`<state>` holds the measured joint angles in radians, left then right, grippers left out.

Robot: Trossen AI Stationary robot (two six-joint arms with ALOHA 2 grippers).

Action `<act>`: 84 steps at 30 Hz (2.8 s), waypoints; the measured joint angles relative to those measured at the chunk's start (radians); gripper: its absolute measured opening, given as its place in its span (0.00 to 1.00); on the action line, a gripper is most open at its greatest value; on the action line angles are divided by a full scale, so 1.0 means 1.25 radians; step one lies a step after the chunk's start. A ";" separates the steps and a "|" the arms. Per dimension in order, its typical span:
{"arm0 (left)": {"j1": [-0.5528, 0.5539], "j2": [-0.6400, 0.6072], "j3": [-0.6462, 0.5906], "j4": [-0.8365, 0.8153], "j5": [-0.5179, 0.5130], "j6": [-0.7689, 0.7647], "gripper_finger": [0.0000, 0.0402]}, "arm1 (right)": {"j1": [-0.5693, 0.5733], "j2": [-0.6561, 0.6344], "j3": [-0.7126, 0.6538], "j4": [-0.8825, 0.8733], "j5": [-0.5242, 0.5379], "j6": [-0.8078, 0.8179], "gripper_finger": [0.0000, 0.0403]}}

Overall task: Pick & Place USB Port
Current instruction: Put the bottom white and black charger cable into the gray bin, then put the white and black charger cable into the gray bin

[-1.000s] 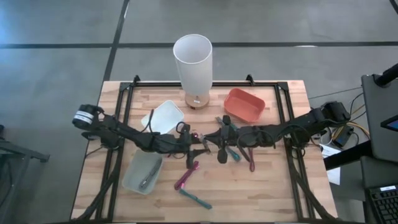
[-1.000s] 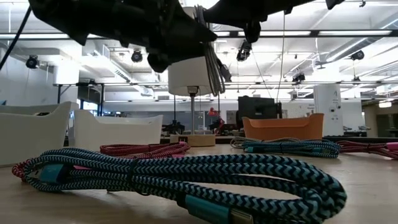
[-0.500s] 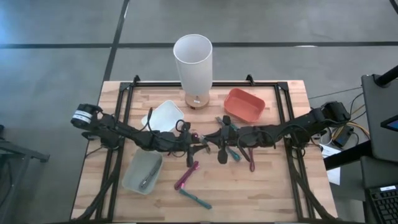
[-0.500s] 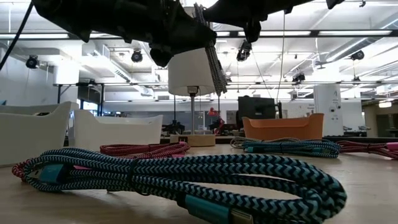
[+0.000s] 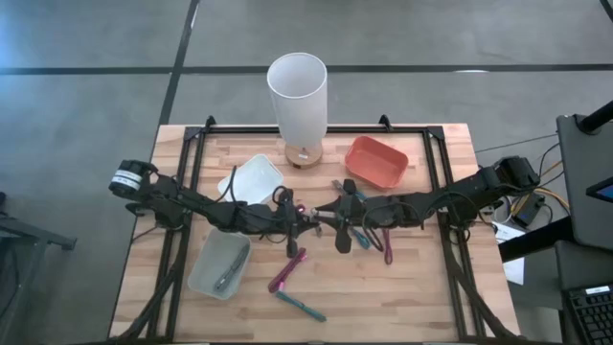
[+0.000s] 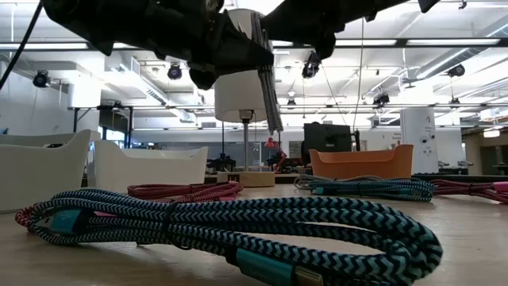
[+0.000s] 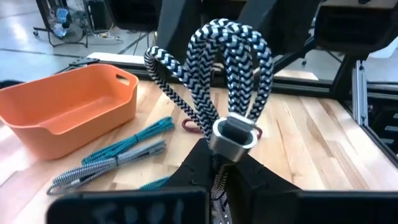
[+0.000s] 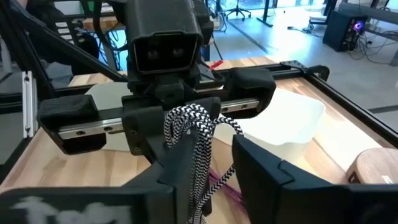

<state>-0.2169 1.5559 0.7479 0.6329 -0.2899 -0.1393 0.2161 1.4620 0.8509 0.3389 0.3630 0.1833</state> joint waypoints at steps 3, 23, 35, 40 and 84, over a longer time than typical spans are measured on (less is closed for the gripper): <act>-0.001 -0.006 0.000 -0.035 0.003 -0.018 0.03 | 0.001 0.000 0.000 -0.002 0.003 0.000 0.35; -0.019 -0.357 0.112 -0.969 0.053 -0.410 0.05 | 0.002 -0.002 0.000 -0.035 0.002 0.000 0.48; -0.097 -0.405 0.145 -1.168 0.175 -0.610 0.05 | 0.002 -0.002 0.000 -0.040 0.002 0.033 0.48; -0.163 -0.407 0.145 -1.244 0.185 -0.713 0.05 | 0.001 -0.002 0.000 -0.041 0.002 0.033 0.48; -0.266 -0.362 -0.136 -1.024 0.261 -0.996 0.26 | 0.000 -0.002 0.000 -0.063 0.003 0.020 0.48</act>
<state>-0.5495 1.1037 0.5774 -0.6469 0.0363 -1.3841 0.2162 1.4597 0.8509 0.2604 0.3673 0.2085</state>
